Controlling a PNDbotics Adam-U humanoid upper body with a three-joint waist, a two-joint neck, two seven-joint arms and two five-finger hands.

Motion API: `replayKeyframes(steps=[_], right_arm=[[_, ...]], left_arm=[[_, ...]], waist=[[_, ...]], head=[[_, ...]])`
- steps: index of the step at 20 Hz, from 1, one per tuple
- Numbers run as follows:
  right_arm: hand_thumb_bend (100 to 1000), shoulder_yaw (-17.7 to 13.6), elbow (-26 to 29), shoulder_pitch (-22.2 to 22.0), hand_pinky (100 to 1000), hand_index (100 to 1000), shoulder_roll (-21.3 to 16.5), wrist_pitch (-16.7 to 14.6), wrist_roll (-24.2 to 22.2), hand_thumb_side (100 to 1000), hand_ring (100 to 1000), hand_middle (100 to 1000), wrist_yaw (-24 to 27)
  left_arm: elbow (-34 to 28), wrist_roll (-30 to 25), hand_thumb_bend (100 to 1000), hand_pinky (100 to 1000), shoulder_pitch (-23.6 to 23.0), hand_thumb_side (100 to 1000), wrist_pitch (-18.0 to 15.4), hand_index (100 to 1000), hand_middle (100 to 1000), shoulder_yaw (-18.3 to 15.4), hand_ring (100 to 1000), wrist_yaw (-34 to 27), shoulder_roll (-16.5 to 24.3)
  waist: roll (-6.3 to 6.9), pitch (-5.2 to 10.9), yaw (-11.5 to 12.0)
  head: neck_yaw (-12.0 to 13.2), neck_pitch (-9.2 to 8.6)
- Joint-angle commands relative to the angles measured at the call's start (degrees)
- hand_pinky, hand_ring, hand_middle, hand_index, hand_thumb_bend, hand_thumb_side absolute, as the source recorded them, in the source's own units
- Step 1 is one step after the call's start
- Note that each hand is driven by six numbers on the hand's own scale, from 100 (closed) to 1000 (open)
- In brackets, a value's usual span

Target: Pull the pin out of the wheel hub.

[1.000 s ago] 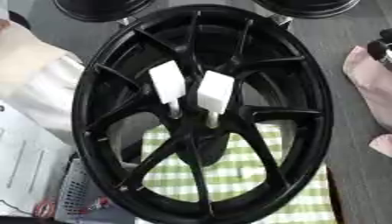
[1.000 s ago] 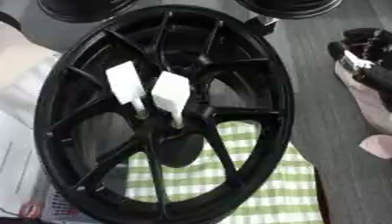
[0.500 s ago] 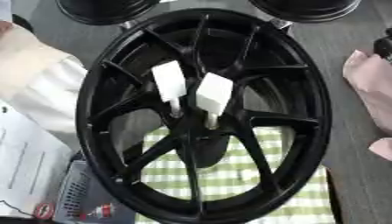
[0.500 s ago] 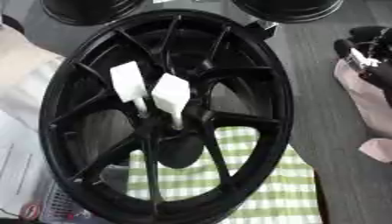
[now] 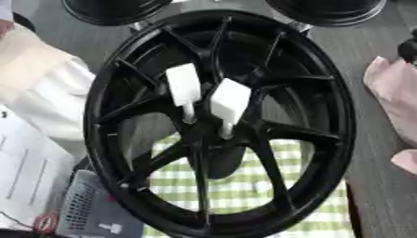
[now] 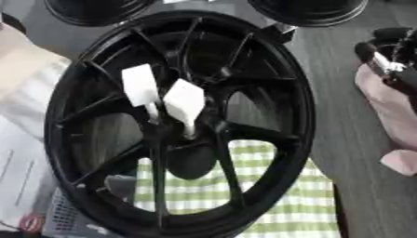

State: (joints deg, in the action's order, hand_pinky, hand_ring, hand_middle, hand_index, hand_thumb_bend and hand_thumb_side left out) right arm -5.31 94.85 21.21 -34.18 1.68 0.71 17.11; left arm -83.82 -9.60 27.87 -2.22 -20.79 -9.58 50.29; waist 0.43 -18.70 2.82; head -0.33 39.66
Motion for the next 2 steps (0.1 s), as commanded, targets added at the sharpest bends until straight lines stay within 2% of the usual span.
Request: replayKeyframes(steps=[1,2], right_arm=[[535,-0.6,1.5,0.9,938,709,-0.5,-0.1,-0.1,312,679,625,0.5],[535,-0.5,1.5,1.0,938,709,-0.3,-0.1,-0.1,312,679,625,0.5]], left_arm=[[-5.2,3.1,764,635,-1.6,479,0.4,699,570,-4.2,698,-3.2,-2.7],[-6.1,4.1,772,633,-2.8,478,1.0,701,573,-4.8,700,-4.1,-4.2]], waist=[[-0.19,1.08,0.0],[-0.35,0.95,-0.2]], head=[[0.5,-1.00],[0.6,-1.15]])
